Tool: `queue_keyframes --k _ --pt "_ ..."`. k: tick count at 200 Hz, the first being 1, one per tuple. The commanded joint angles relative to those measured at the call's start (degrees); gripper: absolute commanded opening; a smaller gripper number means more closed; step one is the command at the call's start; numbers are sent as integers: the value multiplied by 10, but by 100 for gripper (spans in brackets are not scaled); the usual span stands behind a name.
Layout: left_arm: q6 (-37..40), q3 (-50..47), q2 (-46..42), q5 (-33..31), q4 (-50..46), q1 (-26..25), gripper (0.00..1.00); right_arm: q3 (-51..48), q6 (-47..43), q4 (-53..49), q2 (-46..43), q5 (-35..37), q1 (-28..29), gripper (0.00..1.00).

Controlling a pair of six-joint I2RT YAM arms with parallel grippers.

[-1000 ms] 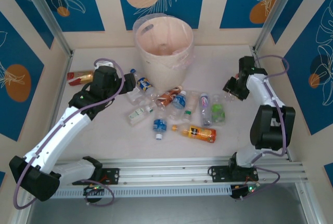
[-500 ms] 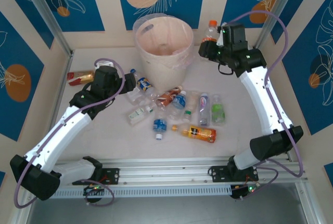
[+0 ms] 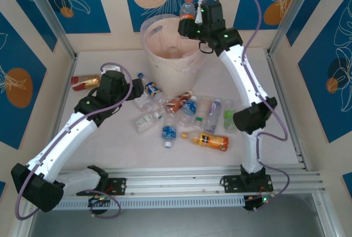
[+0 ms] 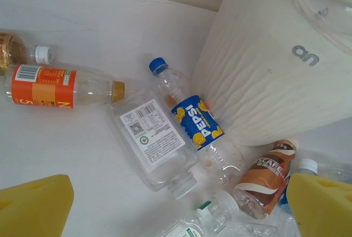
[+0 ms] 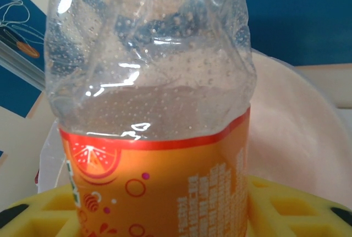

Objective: Put the plastic bottles in the bin

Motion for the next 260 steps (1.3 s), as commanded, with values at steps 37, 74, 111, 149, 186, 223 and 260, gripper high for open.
queue_keyframes --k 37,74,111,149,186,223,260 --pt "-15 -13 2 3 13 -4 100 80 -42 -28 89 -48 14 55" --pt "-17 -21 0 3 22 -4 99 77 -79 -45 115 -40 15 55" --pt "-17 -22 2 1 23 -4 100 79 -109 -57 133 -27 15 57" --pt "-19 -22 2 -4 21 -4 100 89 -127 -58 153 -13 14 61" --pt "-18 -14 1 -15 8 -4 100 106 -139 -54 175 -9 15 64" --pt "-15 -13 -3 -19 2 -4 99 108 -144 -45 189 -7 15 69" --pt "-13 -10 -1 -23 -1 -4 100 110 -145 -40 193 -4 15 71"
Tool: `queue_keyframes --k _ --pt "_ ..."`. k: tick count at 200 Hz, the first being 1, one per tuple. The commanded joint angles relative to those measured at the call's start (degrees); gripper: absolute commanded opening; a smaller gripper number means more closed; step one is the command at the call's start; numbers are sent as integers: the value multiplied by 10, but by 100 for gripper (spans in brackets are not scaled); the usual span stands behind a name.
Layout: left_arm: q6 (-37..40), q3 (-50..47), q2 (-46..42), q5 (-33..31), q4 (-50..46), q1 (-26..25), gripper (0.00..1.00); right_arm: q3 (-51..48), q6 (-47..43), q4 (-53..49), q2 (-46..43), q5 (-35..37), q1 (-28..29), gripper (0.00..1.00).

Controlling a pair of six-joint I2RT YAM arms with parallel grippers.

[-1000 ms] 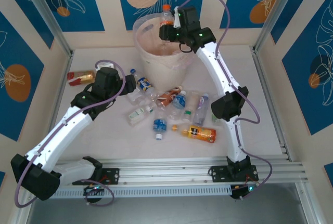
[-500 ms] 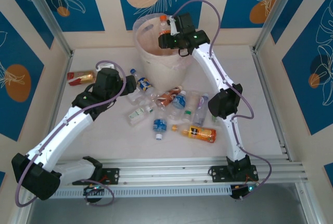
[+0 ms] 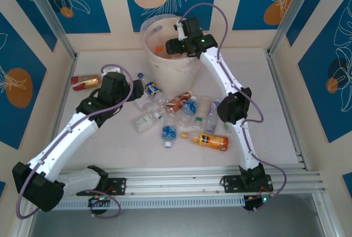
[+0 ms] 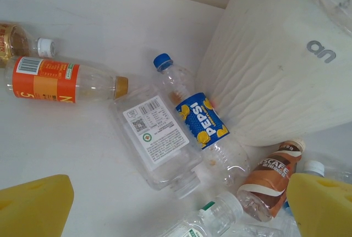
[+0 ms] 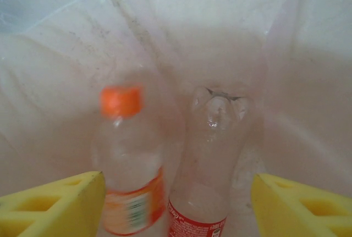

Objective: Put the plastic bottles in the bin

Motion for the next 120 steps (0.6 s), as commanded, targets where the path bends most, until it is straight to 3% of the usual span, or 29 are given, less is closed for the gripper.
queue_keyframes --k 1,57,120 --pt "-2 8 -3 -14 -14 -4 100 20 -12 5 9 10 2 71" --pt "-4 25 7 -43 -36 -3 99 50 -15 -4 1 6 4 72" --pt "-7 53 5 -72 -54 14 99 52 -22 7 -74 7 12 77"
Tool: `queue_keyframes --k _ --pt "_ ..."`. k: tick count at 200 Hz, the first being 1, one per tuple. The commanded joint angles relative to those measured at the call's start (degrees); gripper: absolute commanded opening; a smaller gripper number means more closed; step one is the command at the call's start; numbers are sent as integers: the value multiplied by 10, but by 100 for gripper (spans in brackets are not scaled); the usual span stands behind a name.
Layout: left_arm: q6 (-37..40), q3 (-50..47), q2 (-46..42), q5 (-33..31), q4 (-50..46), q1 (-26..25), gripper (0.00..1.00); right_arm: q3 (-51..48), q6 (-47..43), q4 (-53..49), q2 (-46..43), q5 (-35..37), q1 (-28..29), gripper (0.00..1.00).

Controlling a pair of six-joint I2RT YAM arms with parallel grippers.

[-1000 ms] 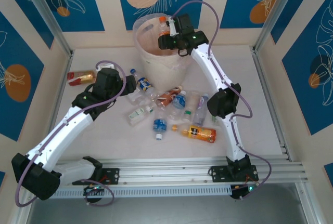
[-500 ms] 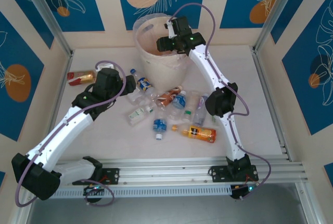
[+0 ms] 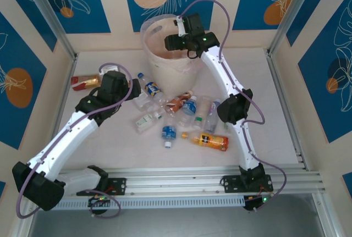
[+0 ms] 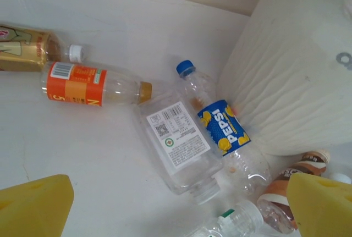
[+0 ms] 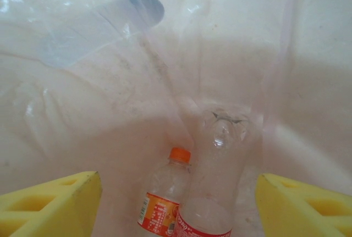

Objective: Put the plastic bottles in the bin

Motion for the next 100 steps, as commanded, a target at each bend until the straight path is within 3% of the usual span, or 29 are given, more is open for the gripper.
queue_keyframes --k 1,63,100 --pt "-7 30 -1 -26 -21 10 99 16 -12 8 -64 5 8 77" --pt "-28 26 -12 -11 -42 43 99 3 -15 -14 -156 30 24 86" --pt "-45 6 -19 6 -36 56 100 -107 24 -42 -252 79 28 90"
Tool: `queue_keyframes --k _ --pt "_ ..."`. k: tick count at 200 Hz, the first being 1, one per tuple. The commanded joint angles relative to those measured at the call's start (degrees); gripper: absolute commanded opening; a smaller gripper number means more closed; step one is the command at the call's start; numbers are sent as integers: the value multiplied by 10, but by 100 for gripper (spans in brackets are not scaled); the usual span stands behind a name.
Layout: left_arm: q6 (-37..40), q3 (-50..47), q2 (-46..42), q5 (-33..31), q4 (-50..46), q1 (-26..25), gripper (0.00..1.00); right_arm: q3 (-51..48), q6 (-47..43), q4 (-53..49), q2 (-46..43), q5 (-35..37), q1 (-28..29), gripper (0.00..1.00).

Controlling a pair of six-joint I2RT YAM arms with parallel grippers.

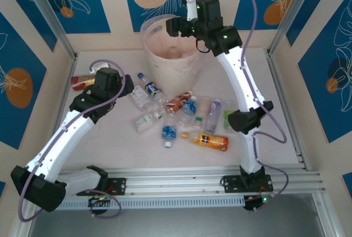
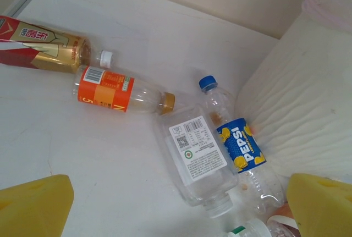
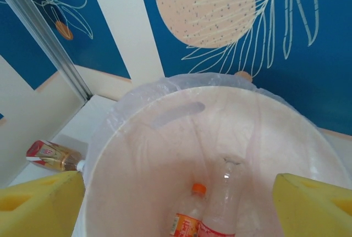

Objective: Put the plastic bottles in the bin

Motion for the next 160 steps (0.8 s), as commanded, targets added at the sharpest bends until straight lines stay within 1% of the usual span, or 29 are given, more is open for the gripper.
queue_keyframes --k 1,15,41,61,82,104,129,160 --pt "-19 -12 -12 12 -9 12 100 -75 25 -34 -64 45 4 91" --pt "-22 -15 -10 18 -10 13 100 -162 45 -28 -123 60 4 91" --pt "-25 -28 -11 30 -4 14 100 -372 90 15 -255 92 6 91" --pt "-25 -41 -19 40 1 14 100 -504 133 22 -351 126 5 92" --pt "-29 -61 -36 48 4 14 99 -605 181 -14 -429 170 -2 93" --pt "-34 -91 -66 50 15 14 100 -701 239 -62 -489 187 -29 93" --pt "-38 -118 -97 45 24 14 99 -814 274 -81 -551 160 -83 93" --pt "-35 -126 -114 35 23 14 100 -929 271 -63 -602 72 -178 93"
